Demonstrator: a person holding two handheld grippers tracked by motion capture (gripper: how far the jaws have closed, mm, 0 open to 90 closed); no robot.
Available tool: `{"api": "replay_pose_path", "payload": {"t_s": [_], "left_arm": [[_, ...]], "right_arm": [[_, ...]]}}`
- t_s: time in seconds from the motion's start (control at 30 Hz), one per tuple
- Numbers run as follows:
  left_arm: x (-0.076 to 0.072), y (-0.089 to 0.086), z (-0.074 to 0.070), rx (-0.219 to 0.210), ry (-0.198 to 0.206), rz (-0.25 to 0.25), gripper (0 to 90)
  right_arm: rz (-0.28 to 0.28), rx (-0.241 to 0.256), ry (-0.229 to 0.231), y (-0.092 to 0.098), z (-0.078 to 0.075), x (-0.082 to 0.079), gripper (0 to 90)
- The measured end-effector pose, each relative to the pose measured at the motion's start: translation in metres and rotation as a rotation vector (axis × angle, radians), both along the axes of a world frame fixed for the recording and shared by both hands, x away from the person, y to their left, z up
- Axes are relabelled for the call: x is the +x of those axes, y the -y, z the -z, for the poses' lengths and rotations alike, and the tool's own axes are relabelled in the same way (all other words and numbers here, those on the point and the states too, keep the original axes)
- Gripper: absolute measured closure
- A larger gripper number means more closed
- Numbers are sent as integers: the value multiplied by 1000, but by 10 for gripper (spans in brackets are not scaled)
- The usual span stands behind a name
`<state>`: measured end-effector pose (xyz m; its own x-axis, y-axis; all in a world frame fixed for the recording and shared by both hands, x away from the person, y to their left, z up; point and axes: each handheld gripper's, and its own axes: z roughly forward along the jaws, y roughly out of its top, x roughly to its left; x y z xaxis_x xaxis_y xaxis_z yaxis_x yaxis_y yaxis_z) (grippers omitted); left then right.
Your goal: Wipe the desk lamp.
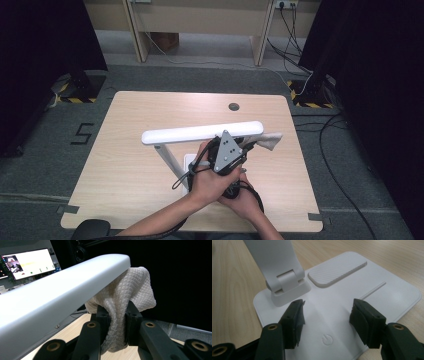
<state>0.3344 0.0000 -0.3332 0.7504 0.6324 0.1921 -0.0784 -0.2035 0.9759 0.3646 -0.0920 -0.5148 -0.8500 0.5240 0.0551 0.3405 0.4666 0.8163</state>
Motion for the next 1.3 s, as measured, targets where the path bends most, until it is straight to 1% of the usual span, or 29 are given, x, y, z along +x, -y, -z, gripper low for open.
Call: {"api": "replay_pose_path", "payload": {"t_s": [0.07,0.23,0.3,0.47,0.6,0.83,1.0,1.3], "left_arm": [[0,0,0,9,13,-9,773],[1,1,1,-1,6,-10,773],[1,1,1,-2,10,-12,773],[-1,-1,2,-29,18,-12,775],[-2,-2,4,-38,27,-14,776],[-5,-7,9,-71,45,-18,777],[-7,-11,10,-77,56,-18,777],[-11,-22,11,-94,46,-18,777]], "right_arm": [[0,1,1,0,0,0,438],[-1,0,-1,0,0,0,438],[0,-3,2,0,0,0,438],[-1,-1,3,0,0,0,438],[-2,-4,5,0,0,0,438],[-1,-2,5,0,0,0,438],[-1,-3,5,0,0,0,438],[0,-1,3,0,0,0,438]]}}
